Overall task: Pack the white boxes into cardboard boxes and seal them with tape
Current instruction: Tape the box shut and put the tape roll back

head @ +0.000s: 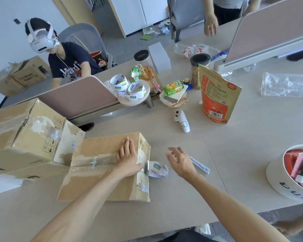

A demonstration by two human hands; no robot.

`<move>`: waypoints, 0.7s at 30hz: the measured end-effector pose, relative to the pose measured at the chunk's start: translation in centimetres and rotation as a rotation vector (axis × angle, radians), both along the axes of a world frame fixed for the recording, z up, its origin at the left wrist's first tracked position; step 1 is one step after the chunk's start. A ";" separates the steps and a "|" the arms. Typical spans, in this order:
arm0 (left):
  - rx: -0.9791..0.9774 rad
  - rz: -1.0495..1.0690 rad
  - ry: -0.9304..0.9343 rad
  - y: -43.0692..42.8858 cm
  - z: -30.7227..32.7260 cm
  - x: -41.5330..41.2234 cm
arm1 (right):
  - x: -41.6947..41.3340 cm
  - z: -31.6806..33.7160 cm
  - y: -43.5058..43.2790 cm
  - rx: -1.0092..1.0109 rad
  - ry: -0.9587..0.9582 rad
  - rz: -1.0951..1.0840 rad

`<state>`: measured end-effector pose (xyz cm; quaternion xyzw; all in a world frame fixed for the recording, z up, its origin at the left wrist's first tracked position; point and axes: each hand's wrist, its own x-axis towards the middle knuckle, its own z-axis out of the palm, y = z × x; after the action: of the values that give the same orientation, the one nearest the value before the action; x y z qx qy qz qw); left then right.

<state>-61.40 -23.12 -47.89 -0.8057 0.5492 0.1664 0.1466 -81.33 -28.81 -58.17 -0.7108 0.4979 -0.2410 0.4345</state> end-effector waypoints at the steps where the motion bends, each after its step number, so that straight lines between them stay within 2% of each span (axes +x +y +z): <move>1: -0.001 -0.002 -0.007 0.0 0.0 0.0 | -0.8 -0.6 -0.2 -0.046 0.044 -0.085; 3: 0.006 -0.001 -0.010 -0.1 0.0 0.1 | -2.3 -1.7 -0.6 -0.113 0.270 -0.174; 6: 0.021 -0.010 -0.037 0.0 0.1 0.1 | -4.8 -2.4 -0.9 -0.030 0.600 -0.160; 9: 0.023 -0.009 -0.059 0.1 0.1 -0.1 | -6.0 -3.1 -1.2 -0.035 0.705 -0.084; 11: 0.011 0.002 -0.064 0.1 0.1 -0.2 | -5.9 -3.0 -1.5 -0.028 0.680 -0.045; 17: -0.169 0.050 -0.095 -0.4 0.0 -0.7 | -3.0 -0.1 -1.1 -0.017 0.280 -0.065; 21: -0.267 0.056 -0.145 -0.9 -0.4 -1.2 | -0.3 1.9 0.4 0.006 0.125 -0.017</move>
<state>-62.61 -24.05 -48.27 -0.8429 0.5318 0.0370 0.0727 -81.66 -28.42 -56.30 -0.7189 0.5310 -0.1982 0.4025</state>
